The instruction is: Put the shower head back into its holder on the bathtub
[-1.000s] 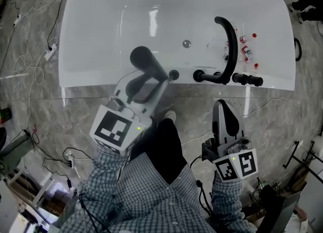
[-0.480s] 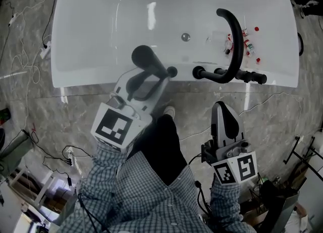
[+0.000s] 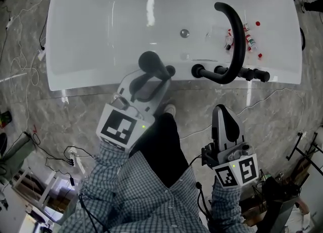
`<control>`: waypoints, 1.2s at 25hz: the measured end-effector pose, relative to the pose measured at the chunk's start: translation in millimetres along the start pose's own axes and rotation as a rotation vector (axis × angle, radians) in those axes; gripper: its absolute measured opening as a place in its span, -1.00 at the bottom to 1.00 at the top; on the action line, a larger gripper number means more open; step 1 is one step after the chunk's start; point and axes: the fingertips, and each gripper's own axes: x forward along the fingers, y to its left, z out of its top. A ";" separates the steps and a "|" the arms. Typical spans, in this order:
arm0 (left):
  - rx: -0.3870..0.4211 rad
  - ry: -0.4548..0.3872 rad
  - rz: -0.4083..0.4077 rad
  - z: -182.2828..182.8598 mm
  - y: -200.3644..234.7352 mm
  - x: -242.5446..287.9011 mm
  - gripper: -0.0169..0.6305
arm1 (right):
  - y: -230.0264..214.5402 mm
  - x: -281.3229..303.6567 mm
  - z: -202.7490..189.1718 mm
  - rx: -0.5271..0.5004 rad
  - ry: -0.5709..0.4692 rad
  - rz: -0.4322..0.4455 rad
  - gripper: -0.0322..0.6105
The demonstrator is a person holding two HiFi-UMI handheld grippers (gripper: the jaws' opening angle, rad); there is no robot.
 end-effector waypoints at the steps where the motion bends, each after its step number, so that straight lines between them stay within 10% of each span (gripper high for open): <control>1: -0.007 0.004 -0.001 -4.6 0.6 2.4 -0.58 | -1.3 0.2 -2.6 0.002 0.003 -0.002 -0.85; 30: 0.103 0.157 0.007 -108.7 10.8 64.6 -0.58 | -41.8 -1.4 -51.0 0.076 0.036 -0.041 -0.85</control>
